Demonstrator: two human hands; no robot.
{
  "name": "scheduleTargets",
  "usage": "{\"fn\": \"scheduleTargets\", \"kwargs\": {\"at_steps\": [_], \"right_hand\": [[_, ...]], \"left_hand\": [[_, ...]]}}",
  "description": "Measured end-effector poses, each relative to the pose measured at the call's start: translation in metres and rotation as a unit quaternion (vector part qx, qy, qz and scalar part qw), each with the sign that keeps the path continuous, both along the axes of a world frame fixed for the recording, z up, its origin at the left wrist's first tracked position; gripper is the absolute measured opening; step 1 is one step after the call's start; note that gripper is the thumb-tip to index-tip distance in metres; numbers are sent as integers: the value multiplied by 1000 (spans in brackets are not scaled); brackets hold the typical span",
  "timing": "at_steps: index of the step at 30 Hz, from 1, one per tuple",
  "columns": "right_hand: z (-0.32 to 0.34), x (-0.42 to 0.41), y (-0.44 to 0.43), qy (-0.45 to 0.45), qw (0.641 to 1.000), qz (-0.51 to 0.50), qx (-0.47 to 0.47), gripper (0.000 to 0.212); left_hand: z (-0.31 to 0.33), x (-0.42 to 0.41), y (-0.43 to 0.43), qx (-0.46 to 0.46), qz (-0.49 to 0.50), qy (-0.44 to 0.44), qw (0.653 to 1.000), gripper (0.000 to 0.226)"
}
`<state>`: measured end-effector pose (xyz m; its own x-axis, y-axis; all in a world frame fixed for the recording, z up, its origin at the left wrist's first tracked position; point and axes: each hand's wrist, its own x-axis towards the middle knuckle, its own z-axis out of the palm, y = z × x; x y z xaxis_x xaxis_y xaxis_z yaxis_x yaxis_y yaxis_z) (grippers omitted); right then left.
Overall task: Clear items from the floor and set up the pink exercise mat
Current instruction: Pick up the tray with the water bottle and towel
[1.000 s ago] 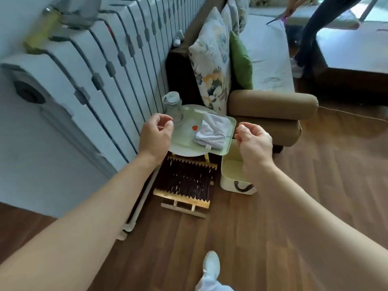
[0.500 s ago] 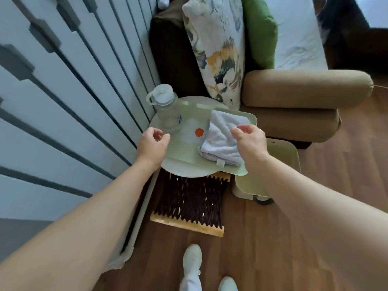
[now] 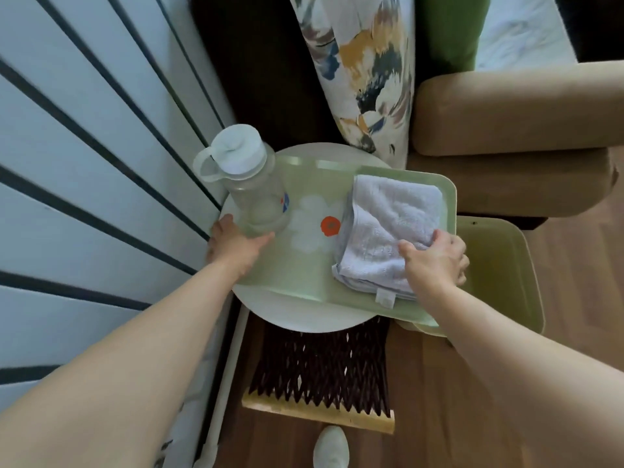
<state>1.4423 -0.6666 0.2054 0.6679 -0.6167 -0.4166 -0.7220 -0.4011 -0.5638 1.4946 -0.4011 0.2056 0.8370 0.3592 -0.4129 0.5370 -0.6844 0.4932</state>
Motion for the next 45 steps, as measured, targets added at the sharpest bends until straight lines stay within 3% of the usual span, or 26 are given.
{"fn": "scheduleTargets", "kwargs": {"at_steps": [6,10,14,19,24,29,33,45], "right_hand": [[-26,18,-9,65,998,-18,-16,66],[-34,26,-11,72,997,-26,-16,67],[-37,28,-13,58,997,-38,-14,66],[-36,26,-15,29,998,-44,-34,62],[-20,19,-19,1,998,-39,-47,64],[10,-3,-23,-15,999,-29,-42,63],[40,-36,-32,-16,999,-13,-44,63],[161,-153,-55,-40,995,68,-60,57]], "left_hand": [[-21,23,6,-86,-3,30,996,105],[-42,37,15,-93,-5,21,995,122],[-60,44,21,-115,14,10,993,119],[-34,31,7,-141,35,-10,989,117],[-20,17,4,-124,20,-68,990,90],[18,-6,1,-100,1,-92,991,105],[53,-45,-6,-66,46,-98,992,116],[169,-219,-38,-39,146,-109,982,107]]}}
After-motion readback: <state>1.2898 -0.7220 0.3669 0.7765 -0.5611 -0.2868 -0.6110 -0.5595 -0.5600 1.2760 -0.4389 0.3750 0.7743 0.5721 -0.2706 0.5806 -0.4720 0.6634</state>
